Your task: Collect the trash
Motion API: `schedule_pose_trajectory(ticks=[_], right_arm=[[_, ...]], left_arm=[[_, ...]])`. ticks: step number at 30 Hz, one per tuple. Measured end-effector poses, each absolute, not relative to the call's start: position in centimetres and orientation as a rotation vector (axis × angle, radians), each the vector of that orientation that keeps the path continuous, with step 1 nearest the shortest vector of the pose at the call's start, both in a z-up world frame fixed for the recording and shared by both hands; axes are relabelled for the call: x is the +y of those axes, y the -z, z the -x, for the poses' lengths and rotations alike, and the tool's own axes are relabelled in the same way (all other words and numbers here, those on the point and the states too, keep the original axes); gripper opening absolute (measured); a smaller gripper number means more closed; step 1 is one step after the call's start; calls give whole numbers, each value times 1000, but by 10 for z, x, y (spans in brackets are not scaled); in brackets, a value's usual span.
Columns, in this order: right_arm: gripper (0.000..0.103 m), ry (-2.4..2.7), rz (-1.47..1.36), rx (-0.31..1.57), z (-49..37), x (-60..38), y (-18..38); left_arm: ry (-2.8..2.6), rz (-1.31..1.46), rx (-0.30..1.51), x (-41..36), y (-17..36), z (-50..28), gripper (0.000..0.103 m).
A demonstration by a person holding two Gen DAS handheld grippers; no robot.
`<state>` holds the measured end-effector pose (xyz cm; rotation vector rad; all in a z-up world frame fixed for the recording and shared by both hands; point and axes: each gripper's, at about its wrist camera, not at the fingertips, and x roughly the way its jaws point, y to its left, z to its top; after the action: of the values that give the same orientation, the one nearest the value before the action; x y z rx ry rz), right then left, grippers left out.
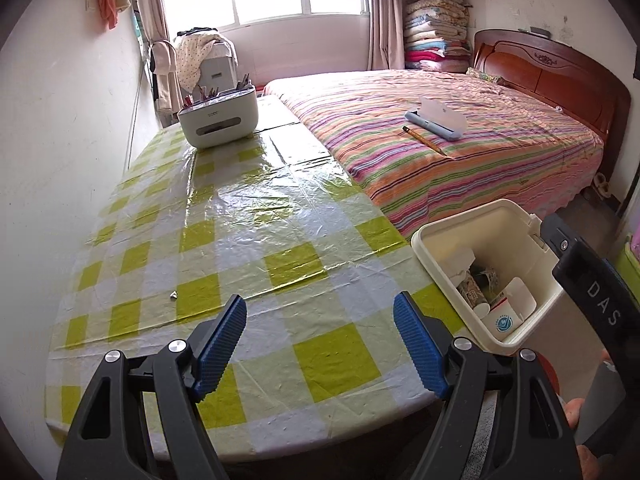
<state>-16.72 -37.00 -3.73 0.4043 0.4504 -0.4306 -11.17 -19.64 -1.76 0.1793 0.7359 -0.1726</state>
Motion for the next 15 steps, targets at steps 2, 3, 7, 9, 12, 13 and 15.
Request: schedule_pose_trajectory(ticks=[2,3,7,9,12,13,15], right_arm=[[96,421,-376,450,174,-359,34],[96,413,-364,448,179,-354,33],[96,392,-319,437,194,-339,26],[96,380,-298,437,201,-332,23],[96,365,-268,438,209,-323,21],[96,359,-262,439,211,-321,20],[96,353,-255,441,213,-317,19]], left_arm=[[160,-176,727,-189,14,122,74],[152,-174,723,-186,12,126,74],[120,-169,694,-175,6,143,74],[105,-170,685,-170,4,152,74],[92,-169,677,-165,4,162,74],[90,-170,673,-164,3,165,74],[82,-175,659,-162,1,171,74]])
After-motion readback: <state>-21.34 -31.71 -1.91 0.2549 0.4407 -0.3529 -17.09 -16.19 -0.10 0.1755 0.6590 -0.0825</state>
